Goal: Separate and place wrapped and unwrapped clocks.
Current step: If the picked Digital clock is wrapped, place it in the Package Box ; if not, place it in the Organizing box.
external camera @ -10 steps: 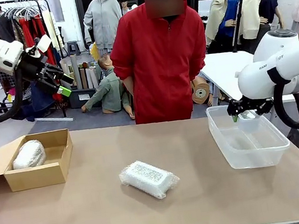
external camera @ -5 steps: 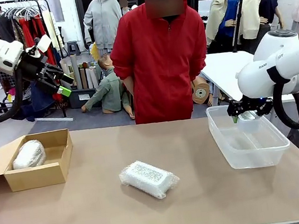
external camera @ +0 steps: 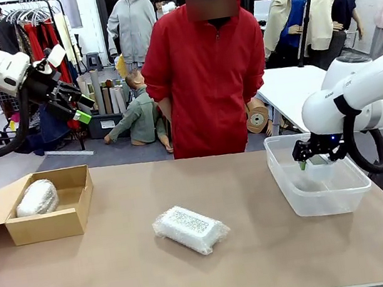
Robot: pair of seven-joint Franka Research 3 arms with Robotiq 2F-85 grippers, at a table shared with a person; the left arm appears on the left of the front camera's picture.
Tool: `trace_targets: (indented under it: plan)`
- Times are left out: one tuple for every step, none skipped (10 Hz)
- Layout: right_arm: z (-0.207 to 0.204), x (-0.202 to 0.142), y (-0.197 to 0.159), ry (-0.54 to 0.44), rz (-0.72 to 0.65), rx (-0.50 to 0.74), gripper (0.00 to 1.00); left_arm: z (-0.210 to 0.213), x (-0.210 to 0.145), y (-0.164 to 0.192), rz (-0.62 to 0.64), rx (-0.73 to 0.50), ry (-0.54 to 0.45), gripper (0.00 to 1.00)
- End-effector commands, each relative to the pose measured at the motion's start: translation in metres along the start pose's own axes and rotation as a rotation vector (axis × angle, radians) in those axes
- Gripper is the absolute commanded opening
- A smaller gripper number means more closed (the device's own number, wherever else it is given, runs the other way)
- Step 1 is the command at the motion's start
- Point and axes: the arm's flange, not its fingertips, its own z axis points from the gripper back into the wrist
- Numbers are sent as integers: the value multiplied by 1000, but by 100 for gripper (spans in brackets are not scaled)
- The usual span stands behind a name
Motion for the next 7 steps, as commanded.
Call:
trace_targets:
  plan:
    - [-4,16,-2,22,11,11,0,1,0,-2,1,-1,0,100]
    - [-9,17,-3,34,8,4,0,1,0,-2,1,-1,0,100]
    - [-14,18,-5,47,5,2,0,1,0,-2,1,-1,0,100]
    - [-19,19,-5,57,0,7,0,1,0,-2,1,-1,0,100]
    - [-23,19,-6,68,4,4,0,1,0,-2,1,-1,0,100]
    - [-27,18,-5,84,4,2,0,1,0,-2,1,-1,0,100]
    - [-31,17,-4,99,6,-3,0,1,0,-2,1,-1,0,100]
